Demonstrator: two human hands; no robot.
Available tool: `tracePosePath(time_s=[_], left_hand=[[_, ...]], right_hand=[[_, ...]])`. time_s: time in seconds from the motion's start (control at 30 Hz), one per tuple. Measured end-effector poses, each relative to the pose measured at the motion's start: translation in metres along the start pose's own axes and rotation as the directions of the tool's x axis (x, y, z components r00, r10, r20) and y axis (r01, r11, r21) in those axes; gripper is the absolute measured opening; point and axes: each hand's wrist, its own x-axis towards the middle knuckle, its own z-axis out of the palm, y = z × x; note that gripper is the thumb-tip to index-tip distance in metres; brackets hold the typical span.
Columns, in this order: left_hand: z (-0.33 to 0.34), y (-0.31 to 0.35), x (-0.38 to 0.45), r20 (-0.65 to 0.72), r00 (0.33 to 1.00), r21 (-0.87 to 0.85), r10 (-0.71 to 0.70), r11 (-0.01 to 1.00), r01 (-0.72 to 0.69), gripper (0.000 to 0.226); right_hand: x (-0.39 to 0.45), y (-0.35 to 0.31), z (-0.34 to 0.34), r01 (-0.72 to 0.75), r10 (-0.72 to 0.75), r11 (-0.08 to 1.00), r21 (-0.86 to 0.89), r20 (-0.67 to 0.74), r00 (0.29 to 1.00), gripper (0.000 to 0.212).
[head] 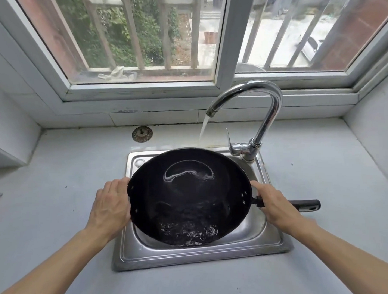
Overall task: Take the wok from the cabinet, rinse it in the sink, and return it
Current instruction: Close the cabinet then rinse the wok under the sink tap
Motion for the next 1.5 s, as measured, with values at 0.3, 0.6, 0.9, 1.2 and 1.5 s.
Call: tracePosePath(time_s=[0.3,0.6,0.9,1.2,1.5], left_hand=[[-0.008,0.011,-0.016,-0.026,1.000,-0.024,0.001,1.000,-0.001,0.020],[-0.012,0.015,-0.022,-0.063,0.998,-0.002,0.004,1.000,-0.004,0.021],[-0.014,0.015,-0.020,-0.108,0.992,-0.056,0.062,0.996,-0.068,0.033],[-0.017,0.004,0.011,-0.214,0.977,-0.132,0.001,0.991,-0.030,0.020],[-0.010,-0.005,0.052,-0.227,0.973,-0.171,-0.050,0.985,0.011,0.026]], right_hand=[[-0.012,0.009,0.020,-0.028,0.025,0.999,0.025,0.137,0.990,0.045],[-0.030,-0.004,0.010,0.051,-0.050,0.998,0.046,-0.010,0.999,0.063],[-0.025,0.002,0.015,0.085,-0.085,0.996,-0.002,-0.027,0.996,0.070],[0.017,0.001,-0.008,0.103,-0.107,0.994,-0.033,-0.148,0.983,0.072],[0.051,0.008,-0.024,0.130,-0.134,0.991,-0.037,-0.176,0.975,0.075]])
